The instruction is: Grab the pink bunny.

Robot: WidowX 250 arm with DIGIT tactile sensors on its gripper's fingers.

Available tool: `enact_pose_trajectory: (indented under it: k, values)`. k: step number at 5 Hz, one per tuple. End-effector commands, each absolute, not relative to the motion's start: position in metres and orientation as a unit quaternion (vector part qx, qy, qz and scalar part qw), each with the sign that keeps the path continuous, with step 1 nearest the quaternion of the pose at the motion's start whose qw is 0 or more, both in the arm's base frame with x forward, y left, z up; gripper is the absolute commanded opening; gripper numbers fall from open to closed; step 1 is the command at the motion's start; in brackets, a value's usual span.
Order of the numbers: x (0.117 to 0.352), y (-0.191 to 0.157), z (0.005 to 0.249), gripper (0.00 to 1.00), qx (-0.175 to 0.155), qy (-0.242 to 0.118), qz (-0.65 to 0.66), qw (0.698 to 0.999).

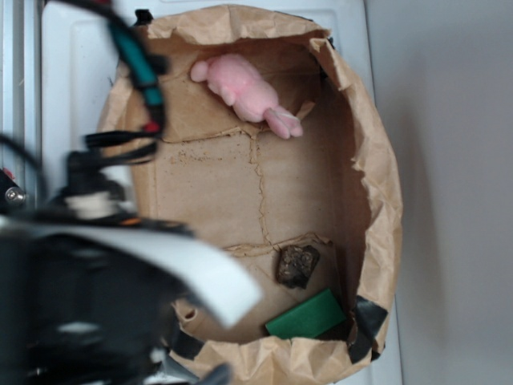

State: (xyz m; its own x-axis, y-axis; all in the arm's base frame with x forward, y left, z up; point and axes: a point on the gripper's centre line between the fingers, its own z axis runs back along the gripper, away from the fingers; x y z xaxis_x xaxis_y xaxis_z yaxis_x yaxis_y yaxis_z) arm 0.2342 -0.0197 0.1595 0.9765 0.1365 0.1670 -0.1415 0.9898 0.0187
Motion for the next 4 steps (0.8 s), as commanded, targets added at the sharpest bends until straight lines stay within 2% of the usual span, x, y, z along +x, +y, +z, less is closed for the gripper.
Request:
enact_pose_trajectory:
  k: [1,2,3,4]
  values:
    - [0.335,0.022,0.127,1.0,0.041,-0.078,0.127,0.988]
    - [0.366,0.033,0.119,1.0,0.048,-0.067,0.128,0.988]
    - [0.357,0.039,0.128,1.0,0.032,-0.052,0.122,0.991]
    - [0.341,0.037,0.143,1.0,0.018,-0.052,0.095,0.994]
